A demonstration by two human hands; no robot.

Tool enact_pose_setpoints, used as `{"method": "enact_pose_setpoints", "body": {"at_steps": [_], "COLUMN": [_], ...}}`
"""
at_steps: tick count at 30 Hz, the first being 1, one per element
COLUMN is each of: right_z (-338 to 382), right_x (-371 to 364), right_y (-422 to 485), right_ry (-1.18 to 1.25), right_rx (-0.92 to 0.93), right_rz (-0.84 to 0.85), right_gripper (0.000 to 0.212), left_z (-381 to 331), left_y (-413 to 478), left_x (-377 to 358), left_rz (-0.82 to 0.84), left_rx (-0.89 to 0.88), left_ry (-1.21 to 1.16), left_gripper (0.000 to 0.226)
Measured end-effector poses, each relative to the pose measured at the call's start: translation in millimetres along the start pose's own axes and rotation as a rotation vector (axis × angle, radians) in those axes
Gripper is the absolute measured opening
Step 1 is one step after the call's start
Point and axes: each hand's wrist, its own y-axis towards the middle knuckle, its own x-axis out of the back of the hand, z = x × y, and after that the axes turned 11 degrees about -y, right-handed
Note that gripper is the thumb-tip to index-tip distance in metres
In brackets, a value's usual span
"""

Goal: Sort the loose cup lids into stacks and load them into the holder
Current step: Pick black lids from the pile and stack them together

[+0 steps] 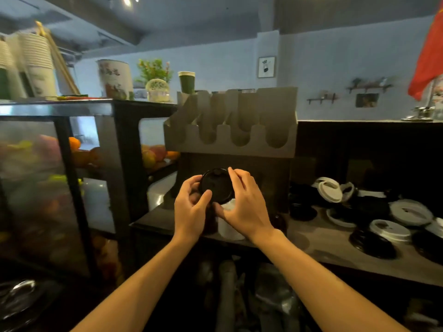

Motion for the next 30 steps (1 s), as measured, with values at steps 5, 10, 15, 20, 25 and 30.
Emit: {"method": "enact_pose_setpoints", "body": {"at_steps": [5,10,15,20,25,30], "right_z": [47.4,79.2,96.0,97.1,95.0,93.0], "right_x": [-36.1,-67.2,-95.7,-113.9,-122.7,-126.4], "right_y": [7.7,18.6,24.7,16.8,15.9,14.1], "right_ry": [0.017,-0.045,-0.122,-0.252,-0.318,-0.339], "right_rx": [0.035,0.088,0.074,0.074,0.085,0.154], "right_rz": [0.066,0.166,0.321,0.382,0.469,0.527], "right_gripper": [0.084,0.078,0.069,0.068,0.066,0.064], "left_z": [6.6,21.1,43.4,57.6,69.3,79.9], "left_y": [10.4,24.7,36.7,42.8,46.7,46.3], "left_x": [57.6,95.4,117.4,124.3,130.1,135.8], "left_rz": [-0.064,-0.134,-0.144,-0.109,-0.061,-0.083], "left_rx": [0.029,0.081,0.199,0.269,0.322,0.311], "left_ry": [0.051,0.170,0.271,0.370,0.446,0.491], "left_gripper": [0.036,0.035,0.042,0.040,0.035,0.027]}}
